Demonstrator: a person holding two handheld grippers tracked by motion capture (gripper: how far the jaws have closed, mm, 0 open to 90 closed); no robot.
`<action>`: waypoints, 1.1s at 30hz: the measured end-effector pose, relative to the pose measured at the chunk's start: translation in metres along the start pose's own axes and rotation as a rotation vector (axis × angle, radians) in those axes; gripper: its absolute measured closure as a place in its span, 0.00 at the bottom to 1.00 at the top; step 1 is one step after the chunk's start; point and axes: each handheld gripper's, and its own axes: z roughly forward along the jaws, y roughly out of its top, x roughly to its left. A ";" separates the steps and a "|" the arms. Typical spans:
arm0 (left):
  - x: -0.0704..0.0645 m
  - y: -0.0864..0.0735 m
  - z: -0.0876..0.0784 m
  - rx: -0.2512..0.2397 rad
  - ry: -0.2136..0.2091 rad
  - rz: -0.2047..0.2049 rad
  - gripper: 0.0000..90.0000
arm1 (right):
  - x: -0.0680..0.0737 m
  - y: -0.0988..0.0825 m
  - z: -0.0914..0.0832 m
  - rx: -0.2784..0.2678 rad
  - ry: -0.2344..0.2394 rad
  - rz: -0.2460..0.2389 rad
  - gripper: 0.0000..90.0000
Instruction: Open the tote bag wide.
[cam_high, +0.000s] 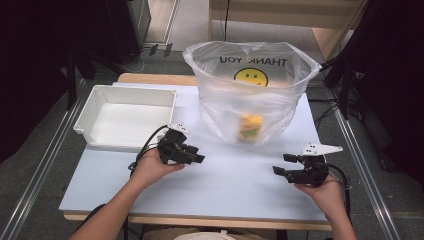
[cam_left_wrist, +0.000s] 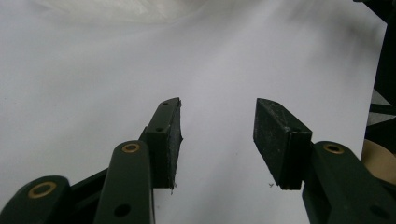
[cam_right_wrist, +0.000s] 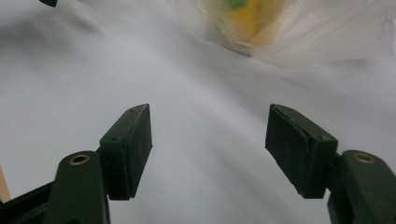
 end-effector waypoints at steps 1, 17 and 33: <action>0.000 0.000 0.001 -0.002 -0.002 -0.001 0.57 | 0.000 0.000 0.000 0.001 0.001 0.001 0.38; 0.001 -0.001 0.001 0.001 -0.006 0.007 0.55 | -0.001 0.000 -0.002 0.021 -0.009 0.011 0.44; 0.002 -0.001 0.001 0.000 0.028 -0.006 0.56 | -0.004 0.001 -0.008 0.008 -0.014 0.024 0.50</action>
